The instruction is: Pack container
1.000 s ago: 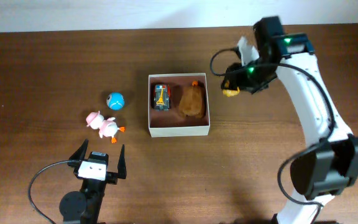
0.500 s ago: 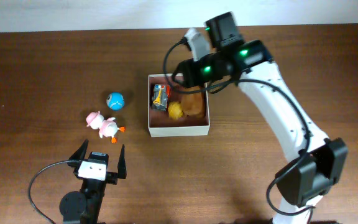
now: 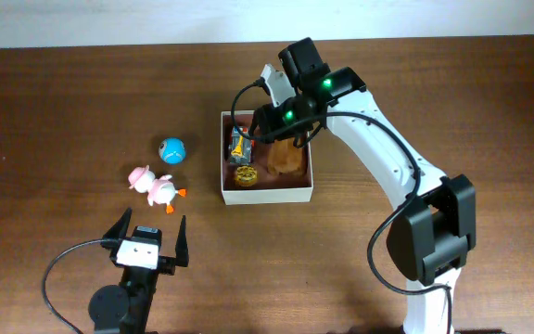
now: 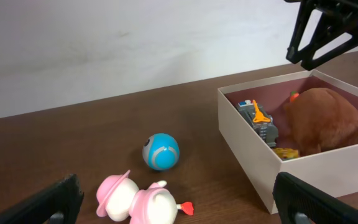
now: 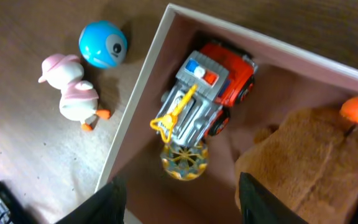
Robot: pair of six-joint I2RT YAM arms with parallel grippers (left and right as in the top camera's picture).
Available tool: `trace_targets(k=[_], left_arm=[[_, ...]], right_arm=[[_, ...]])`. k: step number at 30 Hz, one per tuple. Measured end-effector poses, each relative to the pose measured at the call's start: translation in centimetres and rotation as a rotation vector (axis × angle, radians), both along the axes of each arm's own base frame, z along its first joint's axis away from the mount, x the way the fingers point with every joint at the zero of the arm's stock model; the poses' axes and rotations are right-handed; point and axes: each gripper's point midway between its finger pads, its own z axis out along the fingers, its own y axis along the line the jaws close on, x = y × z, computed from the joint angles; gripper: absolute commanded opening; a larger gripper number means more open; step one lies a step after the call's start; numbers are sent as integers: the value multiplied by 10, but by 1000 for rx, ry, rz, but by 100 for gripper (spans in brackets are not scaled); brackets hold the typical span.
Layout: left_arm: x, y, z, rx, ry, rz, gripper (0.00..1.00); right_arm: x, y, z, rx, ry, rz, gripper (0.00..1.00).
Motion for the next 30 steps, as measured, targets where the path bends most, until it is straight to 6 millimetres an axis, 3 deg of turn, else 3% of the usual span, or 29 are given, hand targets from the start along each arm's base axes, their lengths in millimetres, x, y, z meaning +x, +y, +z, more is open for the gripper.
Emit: trace_targets(k=[5,9,12,15,20,23,24,30], left_arm=[[0,0,0,0,0,0,100],[0,0,0,0,0,0,100],[0,0,0,0,0,0,100],[0,0,0,0,0,0,100],[0,0,0,0,0,0,100],[0,0,0,0,0,0,100],[0,0,0,0,0,0,100],[0,0,0,2,-1,0,100]], right_arm=[[-20,-11,-2,-40,94,-2,59],[-34,-32,10,-83,147,-27,58],[-35,-68,27,-120,161,-98,59],[-33,-120,36,-183,185,-213,63],[-18,-216,31,-300,213,-468,79],[-13,-260,29,-325,221,-586,93],[-13,-273,28,-328,227,-620,99],[-18,-334,26,-348,251,-765,99]])
